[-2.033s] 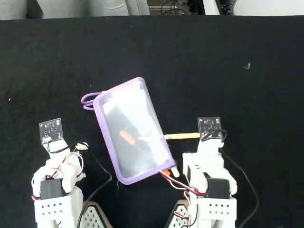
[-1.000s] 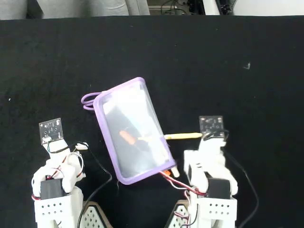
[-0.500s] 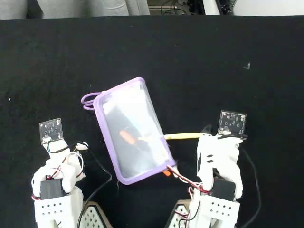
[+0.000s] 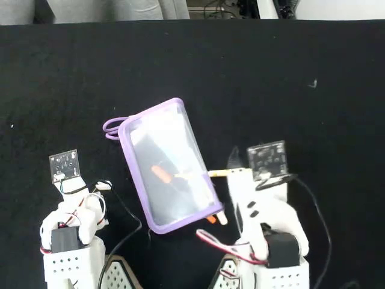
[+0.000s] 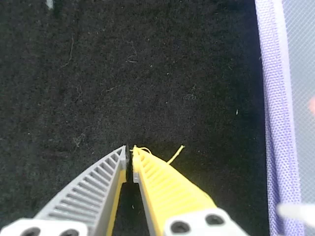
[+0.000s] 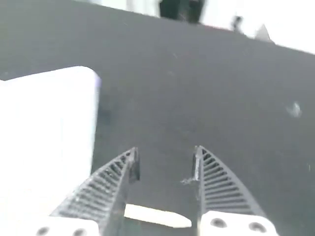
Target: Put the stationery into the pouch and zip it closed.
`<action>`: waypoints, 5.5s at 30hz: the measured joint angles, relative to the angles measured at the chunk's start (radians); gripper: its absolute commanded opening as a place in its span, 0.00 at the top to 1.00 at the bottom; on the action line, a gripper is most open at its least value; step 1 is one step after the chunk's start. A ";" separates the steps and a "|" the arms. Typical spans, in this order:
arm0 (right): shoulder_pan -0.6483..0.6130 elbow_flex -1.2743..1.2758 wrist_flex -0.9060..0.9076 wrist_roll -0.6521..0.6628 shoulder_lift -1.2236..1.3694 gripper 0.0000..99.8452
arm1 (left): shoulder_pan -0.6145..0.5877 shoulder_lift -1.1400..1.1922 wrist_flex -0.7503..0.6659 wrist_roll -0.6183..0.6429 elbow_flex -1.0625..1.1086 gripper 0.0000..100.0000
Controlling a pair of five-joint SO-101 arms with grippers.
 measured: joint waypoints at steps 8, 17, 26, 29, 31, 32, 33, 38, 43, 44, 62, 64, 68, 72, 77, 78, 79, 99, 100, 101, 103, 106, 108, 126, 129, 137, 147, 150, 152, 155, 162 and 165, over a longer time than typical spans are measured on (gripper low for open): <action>-0.107 -0.160 0.000 0.058 0.032 0.82 | 0.000 0.000 0.000 0.000 0.000 0.97; -0.253 -0.460 -0.109 0.058 0.588 0.82 | 0.000 0.000 0.000 0.000 0.000 0.97; -0.456 -0.755 -0.210 0.058 1.091 0.82 | 0.000 0.000 0.000 0.000 0.000 0.97; -0.496 -0.882 -0.210 0.058 1.264 0.82 | 0.000 0.000 0.000 0.000 0.000 0.97; -0.508 -0.977 -0.209 0.058 1.386 0.82 | 0.000 0.000 0.000 0.000 0.000 0.97; -0.512 -1.026 -0.201 0.058 1.450 0.82 | 0.000 0.000 0.000 0.000 0.000 0.97; -0.517 -1.080 -0.184 0.058 1.511 0.82 | 0.000 0.000 0.000 0.000 0.000 0.97; -0.519 -1.396 -0.038 0.058 1.838 0.82 | 0.000 0.000 0.000 0.000 0.000 0.97; -0.522 -1.760 0.150 0.060 2.173 0.82 | 0.000 0.000 0.000 0.000 0.000 0.97; -0.522 -1.832 0.181 0.060 2.234 0.82 | 0.000 0.000 0.000 0.000 0.000 0.97; -0.522 -2.920 0.385 0.080 3.043 0.82 | 0.000 0.000 0.000 0.000 0.000 0.97; -0.522 -2.974 0.385 0.107 3.087 0.82 | 0.000 0.000 0.000 0.000 0.000 0.97; -0.522 -3.004 0.385 0.130 3.144 0.82 | 0.000 0.000 0.000 0.000 0.000 0.97; -0.522 -3.004 0.387 0.133 3.176 0.82 | 0.000 0.000 0.000 0.000 0.000 0.97; -0.522 -3.018 0.459 0.137 3.208 0.82 | 0.000 0.000 0.000 0.000 0.000 0.97; -0.522 -3.026 0.479 0.137 3.208 0.82 | 0.000 0.000 0.000 0.000 0.000 0.97; -0.522 -3.032 0.493 0.137 3.208 0.82 | 0.000 0.000 0.000 0.000 0.000 0.97; -0.601 -3.036 0.689 0.276 3.152 0.82 | 0.000 0.000 0.000 0.000 0.000 0.97; -0.601 -3.036 0.689 0.284 3.152 0.82 | 0.000 0.000 0.000 0.000 0.000 0.97; -0.601 -3.036 0.689 0.301 3.152 0.82 | 0.000 0.000 0.000 0.000 0.000 0.97; -0.601 -3.036 0.689 0.348 3.152 0.82 | 0.000 0.000 0.000 0.000 0.000 0.97; -0.605 -3.040 0.689 0.400 3.185 0.82 | 0.000 0.000 0.000 0.000 0.000 0.97; -0.606 -3.040 0.686 0.416 3.207 0.86 | 0.000 0.000 0.000 0.000 0.000 0.97; -0.548 -3.040 0.681 0.345 3.075 0.99 | 0.000 0.000 0.000 0.000 0.000 0.97; -0.482 -3.040 0.677 0.318 2.972 0.99 | 0.000 0.000 0.000 0.000 0.000 0.97; -0.336 -3.040 0.678 0.232 2.743 0.99 | 0.000 0.000 0.000 0.000 0.000 0.97; -0.095 -3.040 0.694 0.149 2.665 0.98 | 0.000 0.000 0.000 0.000 0.000 0.97; -0.091 -3.038 0.694 0.133 2.690 0.98 | 0.000 0.000 0.000 0.000 0.000 0.97; -0.091 -3.017 0.694 0.132 2.727 0.96 | 0.000 0.000 0.000 0.000 0.000 0.97; -0.077 -2.971 0.694 0.123 2.768 0.88 | 0.000 0.000 0.000 0.000 0.000 0.97; 0.012 -2.829 0.694 0.041 2.783 0.82 | 0.000 0.000 0.000 0.000 0.000 0.97; 0.046 -2.835 0.694 0.012 2.783 0.82 | 0.000 0.000 0.000 0.000 0.000 0.97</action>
